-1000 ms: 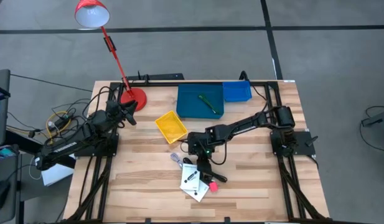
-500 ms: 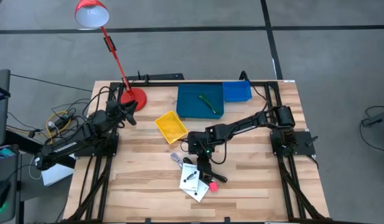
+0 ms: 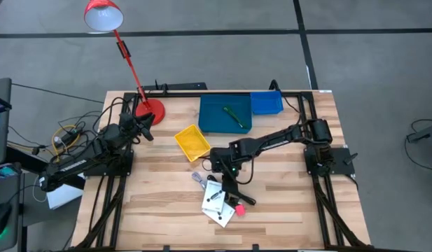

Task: Pick and place items into bin
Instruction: Put the top white card reader box into the yellow bin

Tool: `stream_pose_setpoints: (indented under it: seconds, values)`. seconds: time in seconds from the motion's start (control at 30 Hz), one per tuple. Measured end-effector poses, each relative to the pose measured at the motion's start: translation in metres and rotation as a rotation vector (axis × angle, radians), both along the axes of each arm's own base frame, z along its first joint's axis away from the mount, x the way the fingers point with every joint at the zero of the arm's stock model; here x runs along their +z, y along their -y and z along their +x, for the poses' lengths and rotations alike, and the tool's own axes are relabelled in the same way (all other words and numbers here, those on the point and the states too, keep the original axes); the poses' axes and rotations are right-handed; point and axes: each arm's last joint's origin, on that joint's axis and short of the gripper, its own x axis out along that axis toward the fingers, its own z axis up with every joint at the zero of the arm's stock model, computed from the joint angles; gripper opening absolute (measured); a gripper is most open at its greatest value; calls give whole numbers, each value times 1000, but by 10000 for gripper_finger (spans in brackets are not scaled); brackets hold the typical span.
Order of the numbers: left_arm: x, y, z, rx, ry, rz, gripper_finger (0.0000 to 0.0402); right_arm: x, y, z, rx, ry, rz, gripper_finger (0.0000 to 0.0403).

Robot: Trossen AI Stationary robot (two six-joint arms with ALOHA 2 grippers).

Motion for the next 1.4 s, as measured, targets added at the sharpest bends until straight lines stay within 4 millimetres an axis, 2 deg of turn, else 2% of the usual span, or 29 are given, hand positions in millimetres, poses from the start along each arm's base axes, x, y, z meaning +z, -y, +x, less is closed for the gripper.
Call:
stream_pose_setpoints:
  seconds: [0.37,0.9,1.2,1.4]
  values:
    - [0,0,0,0,0,0,94,15,-10,4,22,-8,-8,1]
    - [0,0,0,0,0,0,94,54,-18,10,39,-26,-81,0]
    - [0,0,0,0,0,0,94,55,-18,10,46,-29,-85,1]
    - [0,0,0,0,0,0,94,55,-22,10,63,-23,-88,40]
